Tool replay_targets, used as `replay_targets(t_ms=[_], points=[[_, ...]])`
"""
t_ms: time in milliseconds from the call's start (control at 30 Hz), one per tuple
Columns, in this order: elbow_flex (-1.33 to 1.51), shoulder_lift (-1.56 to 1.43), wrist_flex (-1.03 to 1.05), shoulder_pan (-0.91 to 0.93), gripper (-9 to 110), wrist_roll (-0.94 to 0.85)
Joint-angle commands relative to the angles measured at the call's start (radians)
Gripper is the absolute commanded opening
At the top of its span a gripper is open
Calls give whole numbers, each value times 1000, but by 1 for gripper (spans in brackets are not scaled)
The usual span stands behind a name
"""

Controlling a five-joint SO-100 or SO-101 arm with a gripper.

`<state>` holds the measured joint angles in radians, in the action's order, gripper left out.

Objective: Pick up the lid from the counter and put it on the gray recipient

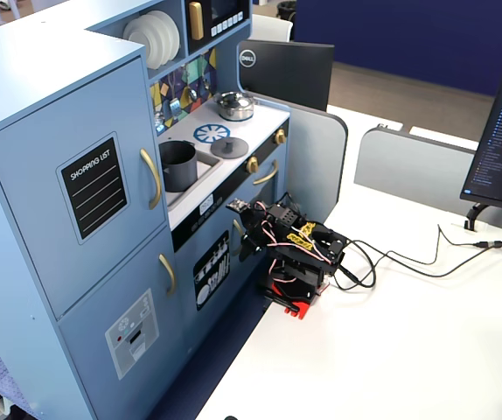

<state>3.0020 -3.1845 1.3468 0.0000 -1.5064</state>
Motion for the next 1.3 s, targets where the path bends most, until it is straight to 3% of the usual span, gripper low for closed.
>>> replay_targets(t_ms=[0,433,900,1167,1267], points=[[0,5,181,49,0,-3],[-12,6,120,78,0,-3],[-666,190,-143,137,0,-72],[-689,235,-552,383,0,-75],[-607,281,-854,468,0,-60]])
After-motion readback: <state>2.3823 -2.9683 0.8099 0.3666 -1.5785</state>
